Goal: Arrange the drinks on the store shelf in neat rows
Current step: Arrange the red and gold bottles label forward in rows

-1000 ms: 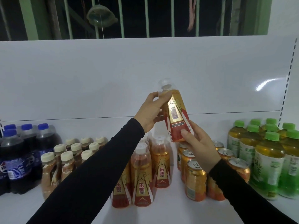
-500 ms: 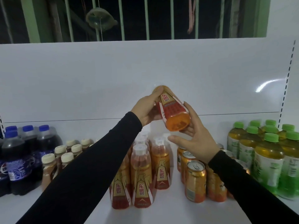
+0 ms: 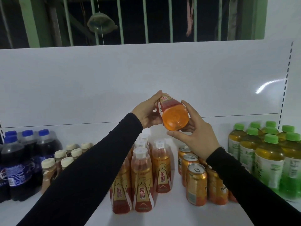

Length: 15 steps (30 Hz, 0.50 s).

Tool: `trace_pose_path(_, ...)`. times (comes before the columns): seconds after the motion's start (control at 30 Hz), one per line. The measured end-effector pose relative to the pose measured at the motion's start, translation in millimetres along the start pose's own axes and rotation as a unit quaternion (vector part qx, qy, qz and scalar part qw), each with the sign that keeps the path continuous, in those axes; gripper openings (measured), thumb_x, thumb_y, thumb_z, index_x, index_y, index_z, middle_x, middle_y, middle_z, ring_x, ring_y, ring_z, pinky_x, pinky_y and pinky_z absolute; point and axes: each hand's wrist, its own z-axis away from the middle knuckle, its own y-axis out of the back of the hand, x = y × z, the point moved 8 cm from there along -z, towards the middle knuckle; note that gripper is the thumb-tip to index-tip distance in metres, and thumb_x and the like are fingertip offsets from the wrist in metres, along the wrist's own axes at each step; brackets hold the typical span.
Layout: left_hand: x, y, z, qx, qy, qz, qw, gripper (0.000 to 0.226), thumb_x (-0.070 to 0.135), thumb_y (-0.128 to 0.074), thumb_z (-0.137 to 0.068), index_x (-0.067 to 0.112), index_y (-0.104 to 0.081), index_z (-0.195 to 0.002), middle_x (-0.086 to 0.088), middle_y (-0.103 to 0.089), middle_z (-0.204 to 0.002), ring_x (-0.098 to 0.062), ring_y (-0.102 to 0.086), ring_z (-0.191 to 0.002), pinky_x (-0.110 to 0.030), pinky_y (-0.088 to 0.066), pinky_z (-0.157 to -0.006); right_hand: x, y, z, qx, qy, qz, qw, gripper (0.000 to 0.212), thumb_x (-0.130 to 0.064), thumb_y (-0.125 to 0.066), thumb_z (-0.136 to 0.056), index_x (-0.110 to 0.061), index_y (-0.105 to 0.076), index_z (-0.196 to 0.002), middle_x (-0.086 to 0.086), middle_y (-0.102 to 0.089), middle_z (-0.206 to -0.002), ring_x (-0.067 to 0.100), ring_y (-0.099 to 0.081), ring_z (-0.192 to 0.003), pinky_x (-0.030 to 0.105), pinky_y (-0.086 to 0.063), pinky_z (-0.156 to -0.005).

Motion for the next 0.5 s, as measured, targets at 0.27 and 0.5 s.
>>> trace_pose_path(0.27,10,-2,-9,-0.033,-0.11,-0.07,0.991,0.041,0.037,-0.067,-0.094,0.006,-0.062,-0.119,-0.009,-0.071,-0.089,-0.02,-0.07,-0.071,-0.032,-0.058,-0.06,23,-9,4,-0.07,-0.122,-0.184,0.973,0.087,-0.071,-0.052,-0.071,-0.032,-0.035,-0.147,-0.012,-0.071,-0.099,0.003,-0.07,-0.094,0.027,-0.055,-0.087)
trace_pose_path(0.5,-1,-13,0,-0.132,-0.18,-0.097,0.97,0.051,0.008,-0.072,-0.089,0.02,-0.051,-0.134,-0.006,-0.075,-0.097,-0.023,-0.072,-0.088,-0.038,-0.059,-0.08,46,-11,5,-0.108,-0.148,-0.155,0.971,0.044,-0.043,-0.073,-0.07,-0.036,-0.059,-0.112,-0.013,-0.074,-0.098,0.0,-0.07,-0.091,0.015,-0.056,-0.073)
